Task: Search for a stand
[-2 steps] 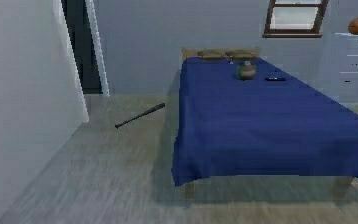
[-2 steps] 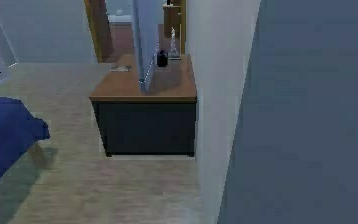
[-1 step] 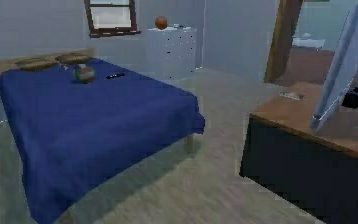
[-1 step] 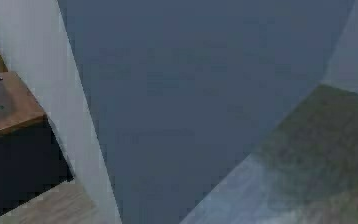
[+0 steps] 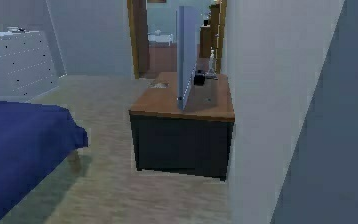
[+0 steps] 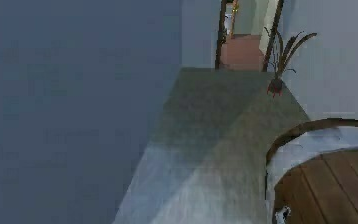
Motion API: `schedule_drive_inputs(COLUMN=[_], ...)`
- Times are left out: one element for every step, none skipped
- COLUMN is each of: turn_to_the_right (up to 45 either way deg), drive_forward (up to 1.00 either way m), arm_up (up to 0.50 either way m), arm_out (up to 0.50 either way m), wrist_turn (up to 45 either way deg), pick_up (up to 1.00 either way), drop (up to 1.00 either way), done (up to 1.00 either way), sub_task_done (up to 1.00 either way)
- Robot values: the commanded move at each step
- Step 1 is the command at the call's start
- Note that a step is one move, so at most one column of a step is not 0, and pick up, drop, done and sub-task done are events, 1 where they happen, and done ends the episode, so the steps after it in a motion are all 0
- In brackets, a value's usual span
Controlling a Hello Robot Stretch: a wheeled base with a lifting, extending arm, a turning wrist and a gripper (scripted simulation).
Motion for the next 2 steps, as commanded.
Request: schedule_drive_inputs(turn_to_the_right=[0.0, 0.0], drive_forward=[0.6, 0.0], arm_up=[0.0, 0.0], arm_out=[0.0, 0.0], wrist_turn=[0.0, 0.0], pick_up=[0.0, 0.0], drop=[0.0, 0.0], done=[0.0, 1.0], sub_task_done=[0.0, 0.0])
